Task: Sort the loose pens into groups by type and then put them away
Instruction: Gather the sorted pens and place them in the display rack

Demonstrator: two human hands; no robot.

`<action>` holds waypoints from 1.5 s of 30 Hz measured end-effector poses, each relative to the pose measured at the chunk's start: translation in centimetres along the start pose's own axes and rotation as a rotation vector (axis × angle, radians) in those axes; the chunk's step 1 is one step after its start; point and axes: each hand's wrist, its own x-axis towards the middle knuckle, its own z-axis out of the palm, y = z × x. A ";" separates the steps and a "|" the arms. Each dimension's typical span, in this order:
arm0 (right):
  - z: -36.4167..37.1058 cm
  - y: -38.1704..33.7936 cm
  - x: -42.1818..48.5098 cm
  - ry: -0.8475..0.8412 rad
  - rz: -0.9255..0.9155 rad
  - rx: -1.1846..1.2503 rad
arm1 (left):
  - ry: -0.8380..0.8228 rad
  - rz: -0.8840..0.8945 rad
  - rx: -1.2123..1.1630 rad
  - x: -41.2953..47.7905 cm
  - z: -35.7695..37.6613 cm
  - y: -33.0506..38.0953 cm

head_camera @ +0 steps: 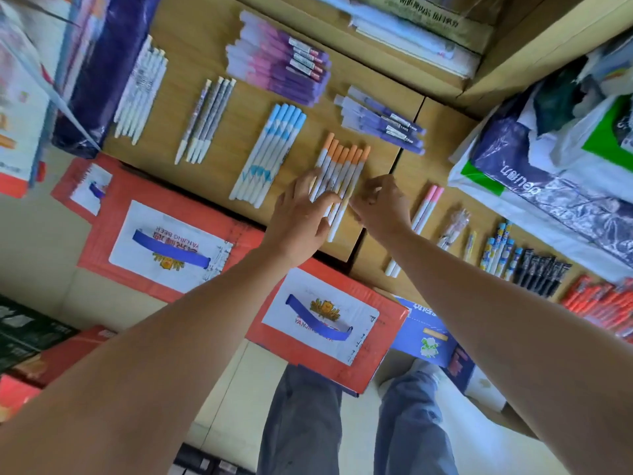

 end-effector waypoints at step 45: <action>-22.5 26.2 -11.1 0.236 0.039 -0.179 | -0.258 0.445 0.171 2.4 10.7 27.5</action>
